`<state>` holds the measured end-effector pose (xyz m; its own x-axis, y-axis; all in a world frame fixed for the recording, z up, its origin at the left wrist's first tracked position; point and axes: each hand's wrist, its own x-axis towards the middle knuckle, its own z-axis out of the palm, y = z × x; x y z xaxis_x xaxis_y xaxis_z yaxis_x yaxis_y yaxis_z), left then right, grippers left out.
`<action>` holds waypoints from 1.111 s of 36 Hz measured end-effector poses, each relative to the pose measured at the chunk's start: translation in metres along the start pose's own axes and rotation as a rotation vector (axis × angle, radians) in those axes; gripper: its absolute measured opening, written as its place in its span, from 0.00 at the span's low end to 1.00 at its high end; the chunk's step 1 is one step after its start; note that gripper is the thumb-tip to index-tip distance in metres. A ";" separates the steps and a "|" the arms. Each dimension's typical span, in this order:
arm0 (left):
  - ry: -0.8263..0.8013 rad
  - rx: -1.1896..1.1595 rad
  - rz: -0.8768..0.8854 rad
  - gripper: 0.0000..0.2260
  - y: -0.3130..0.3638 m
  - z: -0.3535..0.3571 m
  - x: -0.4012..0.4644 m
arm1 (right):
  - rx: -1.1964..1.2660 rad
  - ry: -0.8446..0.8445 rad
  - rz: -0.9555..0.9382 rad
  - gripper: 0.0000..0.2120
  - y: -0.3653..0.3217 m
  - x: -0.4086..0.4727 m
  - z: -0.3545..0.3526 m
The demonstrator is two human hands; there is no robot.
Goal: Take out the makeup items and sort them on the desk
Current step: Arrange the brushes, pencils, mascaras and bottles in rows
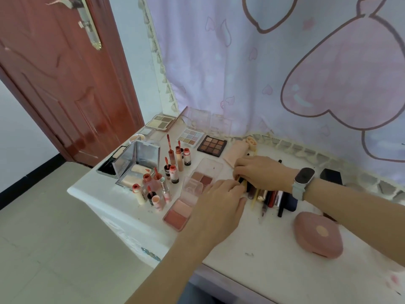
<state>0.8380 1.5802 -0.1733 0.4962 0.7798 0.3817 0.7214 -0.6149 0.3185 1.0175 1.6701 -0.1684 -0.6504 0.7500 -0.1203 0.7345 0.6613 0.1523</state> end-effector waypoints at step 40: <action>0.084 0.046 -0.158 0.15 0.002 0.056 -0.029 | -0.430 -0.272 -0.115 0.12 0.000 0.004 -0.025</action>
<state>0.8524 1.5628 -0.2324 0.3340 0.8527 0.4017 0.8097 -0.4777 0.3408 1.0099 1.6722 -0.1439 -0.6063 0.6866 -0.4012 0.4784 0.7179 0.5057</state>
